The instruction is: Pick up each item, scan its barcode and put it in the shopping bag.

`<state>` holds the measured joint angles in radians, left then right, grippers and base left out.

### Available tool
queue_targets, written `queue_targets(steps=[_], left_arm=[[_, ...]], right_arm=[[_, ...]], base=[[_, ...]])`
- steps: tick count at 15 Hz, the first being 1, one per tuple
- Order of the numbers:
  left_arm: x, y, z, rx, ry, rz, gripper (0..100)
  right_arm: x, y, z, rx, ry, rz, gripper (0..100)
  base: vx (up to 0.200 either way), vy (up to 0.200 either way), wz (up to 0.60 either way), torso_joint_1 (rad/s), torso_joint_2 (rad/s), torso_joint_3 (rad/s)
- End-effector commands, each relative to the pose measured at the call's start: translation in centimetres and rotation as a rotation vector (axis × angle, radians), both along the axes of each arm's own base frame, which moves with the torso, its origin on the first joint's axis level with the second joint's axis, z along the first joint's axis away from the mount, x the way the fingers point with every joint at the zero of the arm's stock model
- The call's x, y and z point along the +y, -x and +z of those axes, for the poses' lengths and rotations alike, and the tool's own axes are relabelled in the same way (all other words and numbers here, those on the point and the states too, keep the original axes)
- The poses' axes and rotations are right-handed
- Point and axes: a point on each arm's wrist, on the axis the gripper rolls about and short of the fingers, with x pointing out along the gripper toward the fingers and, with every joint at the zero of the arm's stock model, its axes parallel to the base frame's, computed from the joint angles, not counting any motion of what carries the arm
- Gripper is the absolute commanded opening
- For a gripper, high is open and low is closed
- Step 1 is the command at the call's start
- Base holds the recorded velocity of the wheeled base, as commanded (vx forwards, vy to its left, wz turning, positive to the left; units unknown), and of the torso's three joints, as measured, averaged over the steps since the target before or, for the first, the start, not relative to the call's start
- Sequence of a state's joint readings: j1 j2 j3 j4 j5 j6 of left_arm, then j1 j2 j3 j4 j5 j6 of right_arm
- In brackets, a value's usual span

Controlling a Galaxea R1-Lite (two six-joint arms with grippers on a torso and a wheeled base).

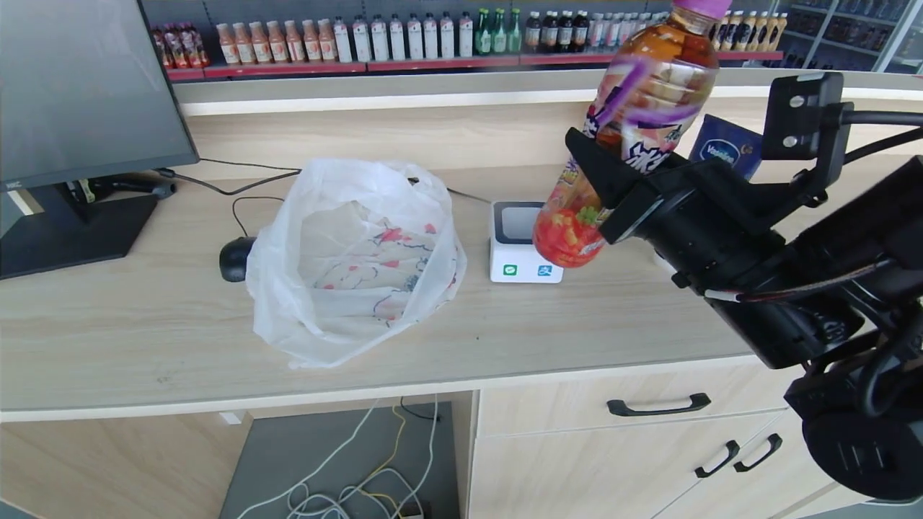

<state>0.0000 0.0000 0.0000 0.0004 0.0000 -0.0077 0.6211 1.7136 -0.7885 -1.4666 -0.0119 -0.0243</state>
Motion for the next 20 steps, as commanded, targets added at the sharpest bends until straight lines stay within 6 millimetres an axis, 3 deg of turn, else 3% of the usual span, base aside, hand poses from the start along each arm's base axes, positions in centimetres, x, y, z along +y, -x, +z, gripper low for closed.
queue_targets(steps=[1,3,8,12,14,20], left_arm=[[0.0,0.0,0.0,0.0,0.0,0.003,100],[0.0,0.0,0.0,0.0,0.0,0.002,100],[0.0,0.0,0.0,0.0,0.0,0.002,100],[0.0,0.0,0.0,0.0,0.0,0.002,100],[0.0,0.0,0.0,0.0,0.0,0.002,100],[0.0,0.0,0.0,0.0,0.0,0.002,100]], right_arm=[[-0.4,0.2,0.6,-0.011,-0.012,-0.006,0],[-0.5,-0.8,0.0,0.013,0.005,-0.029,0],[0.7,-3.7,1.9,0.084,-0.027,-0.009,0],[3.0,-7.8,2.0,0.15,-0.154,0.065,0],[3.6,-8.8,2.1,0.174,-0.222,0.106,0],[3.7,-8.9,3.0,0.275,-0.439,0.256,0]], base=[[0.0,0.0,0.0,0.0,0.0,0.0],[0.0,0.0,0.0,0.0,0.0,0.0],[0.0,0.0,0.0,0.0,0.0,0.0],[0.0,0.0,0.0,0.0,0.0,0.0],[0.0,0.0,0.0,0.0,0.0,0.0],[0.0,0.0,0.0,0.0,0.0,0.0]])
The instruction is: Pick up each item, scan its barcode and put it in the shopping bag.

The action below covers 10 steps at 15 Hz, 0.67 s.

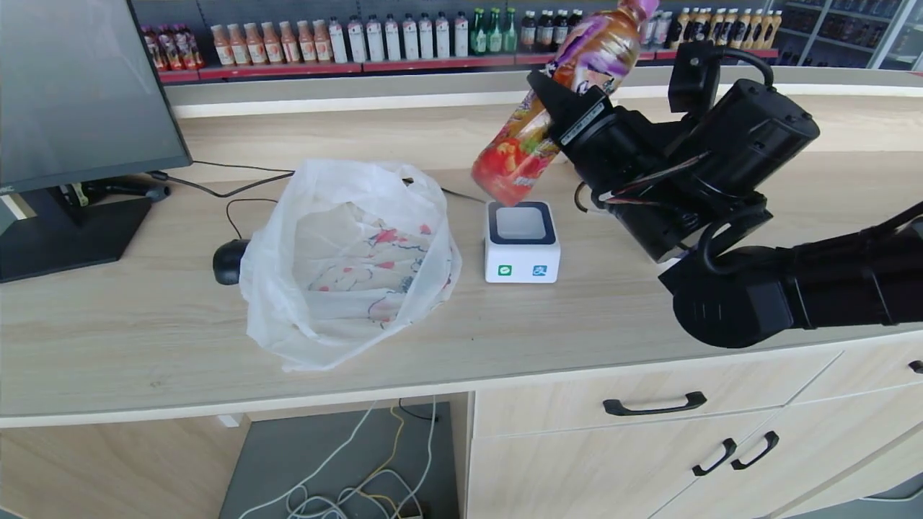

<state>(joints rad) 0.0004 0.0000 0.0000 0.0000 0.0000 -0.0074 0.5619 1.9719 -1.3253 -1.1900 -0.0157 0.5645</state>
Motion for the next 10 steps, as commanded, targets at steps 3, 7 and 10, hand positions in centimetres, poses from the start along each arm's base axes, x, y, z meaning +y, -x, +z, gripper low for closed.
queue_targets(steps=[3,7,10], left_arm=[[0.0,0.0,0.0,0.0,0.0,0.001,100],[0.0,0.0,0.0,0.0,0.0,0.001,100],[0.0,0.0,0.0,0.0,0.0,0.001,100]], right_arm=[[0.1,-0.4,-0.3,0.095,-0.153,0.096,0],[-0.4,-2.5,-2.4,0.217,-0.279,0.117,0],[-0.5,-4.1,-4.2,0.289,-0.352,0.144,0]], base=[[0.0,0.0,0.0,0.0,0.0,0.0],[0.0,0.0,0.0,0.0,0.0,0.0],[0.0,0.0,0.0,0.0,0.0,0.0]])
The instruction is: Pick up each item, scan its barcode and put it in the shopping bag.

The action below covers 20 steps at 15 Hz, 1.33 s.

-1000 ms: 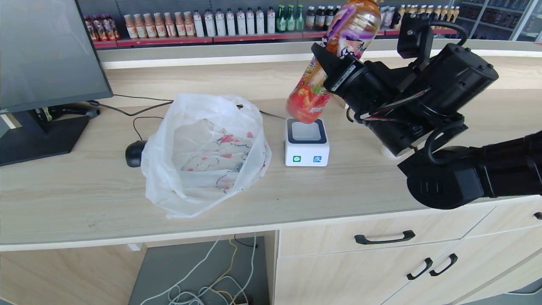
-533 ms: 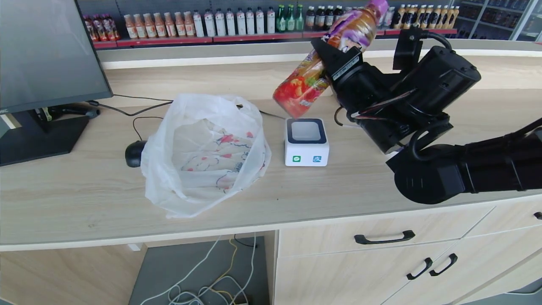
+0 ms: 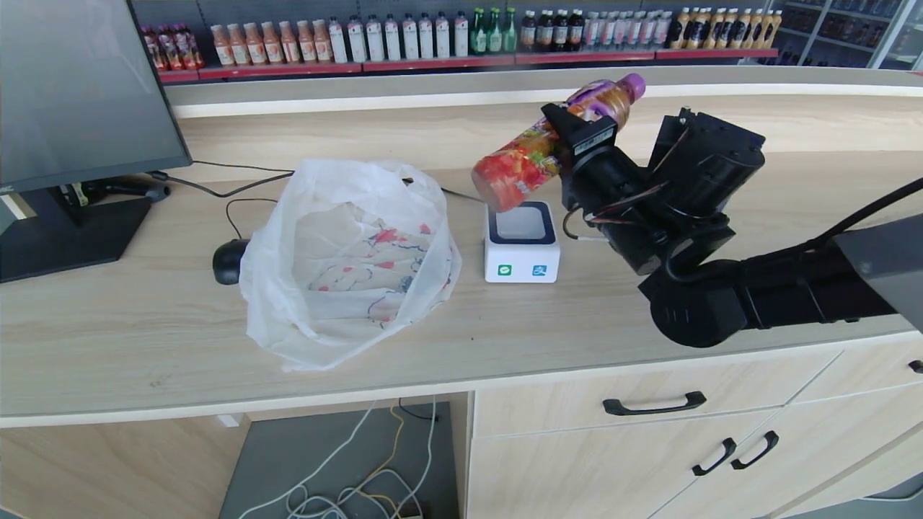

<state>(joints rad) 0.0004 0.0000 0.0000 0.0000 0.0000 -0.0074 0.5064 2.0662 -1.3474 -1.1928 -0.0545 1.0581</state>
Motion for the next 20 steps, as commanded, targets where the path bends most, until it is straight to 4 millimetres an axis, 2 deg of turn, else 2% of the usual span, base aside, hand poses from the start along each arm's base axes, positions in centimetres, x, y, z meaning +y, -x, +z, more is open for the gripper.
queue_targets(steps=[1,5,7,14,16,20], left_arm=[[0.0,0.0,0.0,0.0,0.0,0.001,100],[0.0,0.0,0.0,0.0,0.0,0.001,100],[0.0,0.0,0.0,0.0,0.0,0.001,100],[0.0,0.0,0.0,0.0,0.0,0.001,100],[0.0,0.0,0.0,0.0,0.0,0.001,100],[0.0,0.0,0.0,0.0,0.0,0.001,100]], right_arm=[[0.2,-0.7,-0.9,0.049,-0.053,0.031,0],[0.3,-1.4,-1.3,0.056,-0.072,0.04,0],[0.9,-2.5,-2.5,0.071,-0.065,0.04,0],[-1.1,-3.9,-3.3,0.096,-0.068,-0.007,0],[-1.2,-3.6,-4.4,0.133,-0.051,-0.009,0],[-1.4,-3.7,-4.1,0.12,-0.053,-0.01,0]], base=[[0.0,0.0,0.0,0.0,0.0,0.0],[0.0,0.0,0.0,0.0,0.0,0.0],[0.0,0.0,0.0,0.0,0.0,0.0],[0.0,0.0,0.0,0.0,0.0,0.0],[0.0,0.0,0.0,0.0,0.0,0.0],[0.0,0.0,0.0,0.0,0.0,0.0]])
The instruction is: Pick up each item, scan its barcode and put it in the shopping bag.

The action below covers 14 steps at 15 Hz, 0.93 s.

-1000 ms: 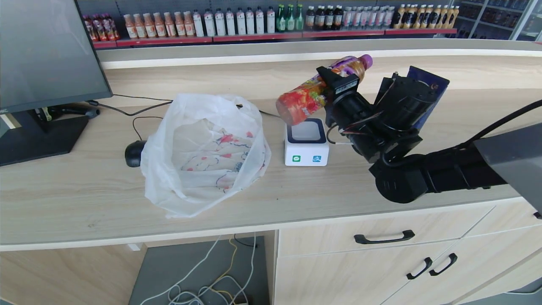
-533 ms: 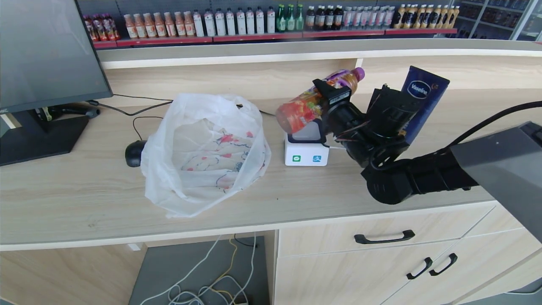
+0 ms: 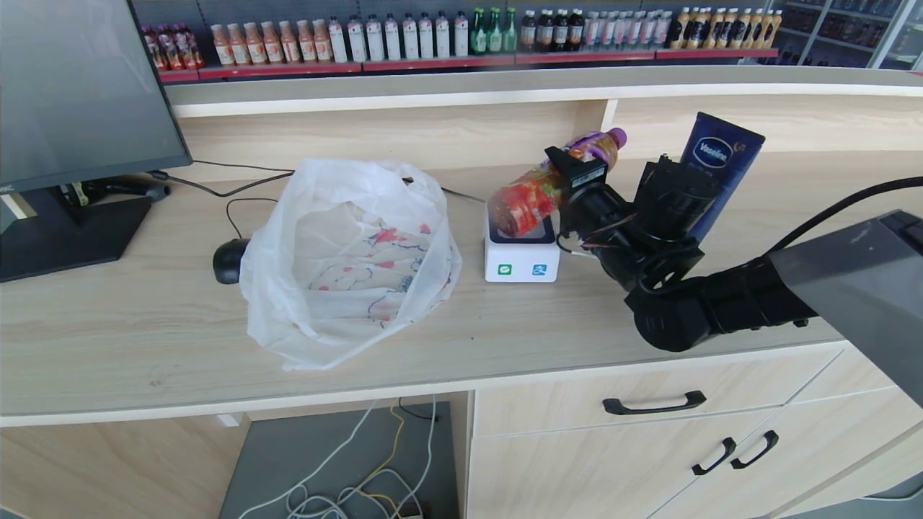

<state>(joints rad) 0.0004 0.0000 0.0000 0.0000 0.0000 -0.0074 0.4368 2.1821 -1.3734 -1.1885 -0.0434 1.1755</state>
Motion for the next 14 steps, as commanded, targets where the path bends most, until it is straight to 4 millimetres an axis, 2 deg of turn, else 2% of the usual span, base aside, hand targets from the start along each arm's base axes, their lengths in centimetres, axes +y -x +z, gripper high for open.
queue_targets(steps=[1,14], left_arm=[[0.0,0.0,0.0,0.0,0.0,0.001,100],[0.0,0.0,0.0,0.0,0.0,0.001,100]], right_arm=[[-0.02,0.09,0.34,-0.008,-0.002,0.0,0],[-0.36,0.17,0.92,-0.021,-0.007,-0.005,0]], base=[[0.0,0.0,0.0,0.0,0.0,0.0],[0.0,0.0,0.0,0.0,0.0,0.0]])
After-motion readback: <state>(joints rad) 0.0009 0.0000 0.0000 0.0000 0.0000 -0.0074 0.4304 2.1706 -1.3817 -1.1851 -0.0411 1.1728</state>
